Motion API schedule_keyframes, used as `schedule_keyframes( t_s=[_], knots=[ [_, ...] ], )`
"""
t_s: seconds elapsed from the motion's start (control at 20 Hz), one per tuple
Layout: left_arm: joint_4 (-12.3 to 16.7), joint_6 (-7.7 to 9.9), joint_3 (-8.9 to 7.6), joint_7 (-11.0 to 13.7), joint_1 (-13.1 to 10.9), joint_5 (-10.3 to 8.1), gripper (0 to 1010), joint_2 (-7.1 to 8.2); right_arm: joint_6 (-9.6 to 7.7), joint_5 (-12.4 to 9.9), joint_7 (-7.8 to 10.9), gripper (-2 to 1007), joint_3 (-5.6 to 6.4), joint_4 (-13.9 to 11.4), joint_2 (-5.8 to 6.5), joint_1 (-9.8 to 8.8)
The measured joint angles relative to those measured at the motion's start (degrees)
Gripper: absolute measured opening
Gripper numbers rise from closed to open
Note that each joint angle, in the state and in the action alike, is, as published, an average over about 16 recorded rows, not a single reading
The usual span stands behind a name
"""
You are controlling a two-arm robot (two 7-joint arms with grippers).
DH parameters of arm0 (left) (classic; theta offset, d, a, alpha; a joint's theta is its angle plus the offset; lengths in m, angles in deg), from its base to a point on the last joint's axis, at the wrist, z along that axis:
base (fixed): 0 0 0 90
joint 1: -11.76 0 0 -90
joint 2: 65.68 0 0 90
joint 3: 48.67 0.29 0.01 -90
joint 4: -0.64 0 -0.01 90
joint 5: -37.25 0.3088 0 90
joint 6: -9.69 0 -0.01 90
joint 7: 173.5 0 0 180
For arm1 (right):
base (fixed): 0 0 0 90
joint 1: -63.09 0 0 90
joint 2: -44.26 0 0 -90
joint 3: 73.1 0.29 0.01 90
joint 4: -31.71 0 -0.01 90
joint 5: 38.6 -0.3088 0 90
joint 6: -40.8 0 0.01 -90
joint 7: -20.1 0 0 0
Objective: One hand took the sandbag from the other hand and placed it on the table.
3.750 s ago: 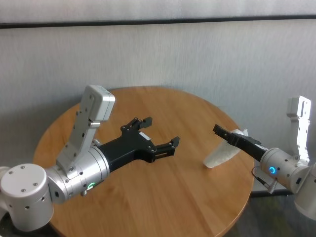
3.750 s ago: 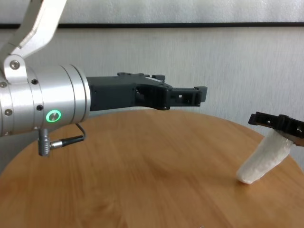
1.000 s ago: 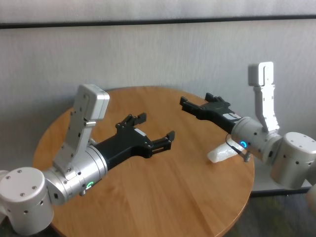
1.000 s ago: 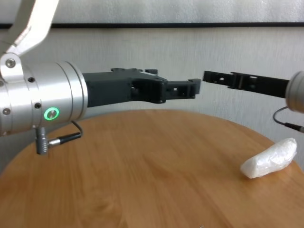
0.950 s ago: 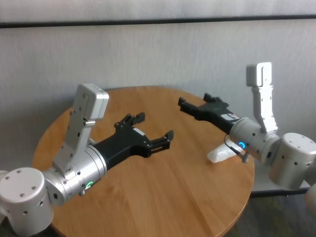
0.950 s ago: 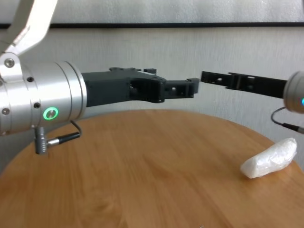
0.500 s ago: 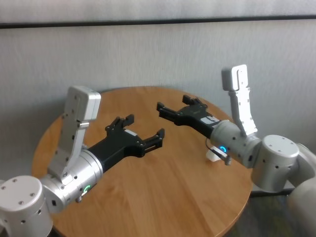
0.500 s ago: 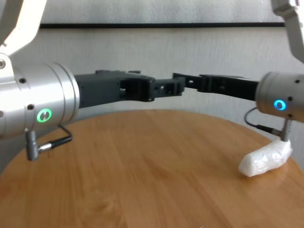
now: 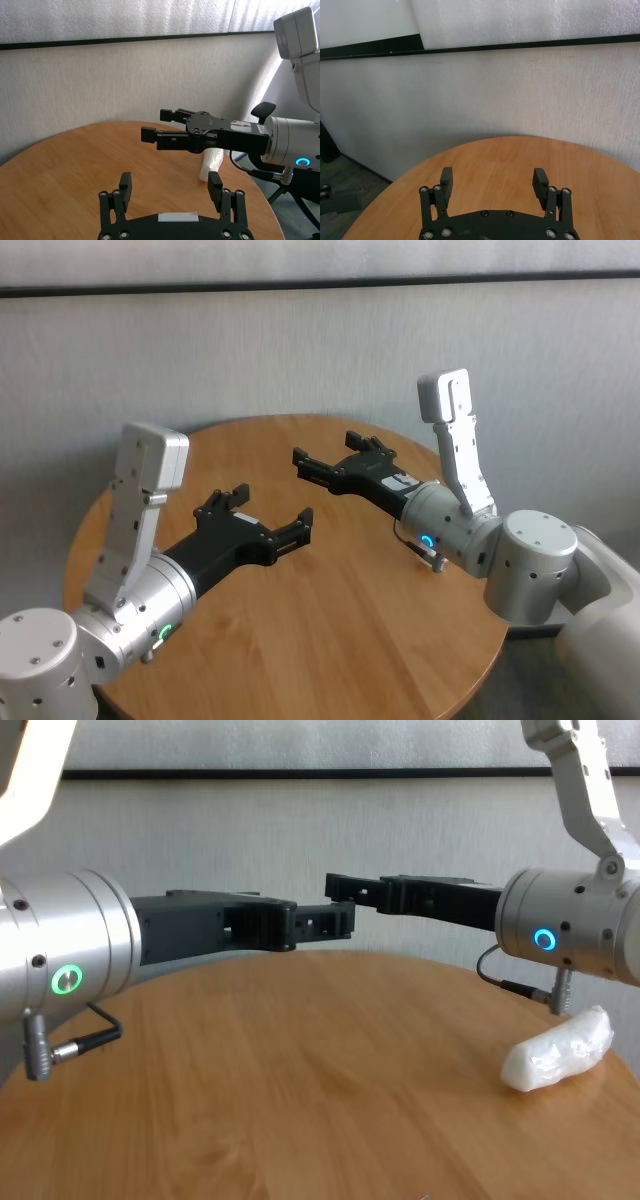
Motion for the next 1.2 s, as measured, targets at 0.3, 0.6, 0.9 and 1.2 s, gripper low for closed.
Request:
schedule_keyframes(
  t_s=[0.3, 0.6, 0.9, 1.2],
  knots=[
    [0.5, 1.21, -0.44, -0.6, -0.4, 0.72, 1000, -0.24, -0.02, 0.7, 0.09, 1001, -0.12, 0.3, -0.56, 0.17],
    [0.6, 1.53, -0.45, -0.8, -0.3, 1.04, 1000, -0.28, -0.04, 0.9, 0.11, 1001, -0.11, 0.3, -0.61, 0.17],
    [0.5, 1.28, -0.39, -0.6, -0.3, 0.90, 1000, -0.26, -0.07, 0.7, 0.09, 1001, -0.06, 0.3, -0.54, 0.17],
    [0.4, 1.10, -0.34, -0.6, -0.2, 0.79, 1000, -0.24, -0.09, 0.5, 0.08, 1001, -0.01, 0.3, -0.48, 0.16]
  ],
)
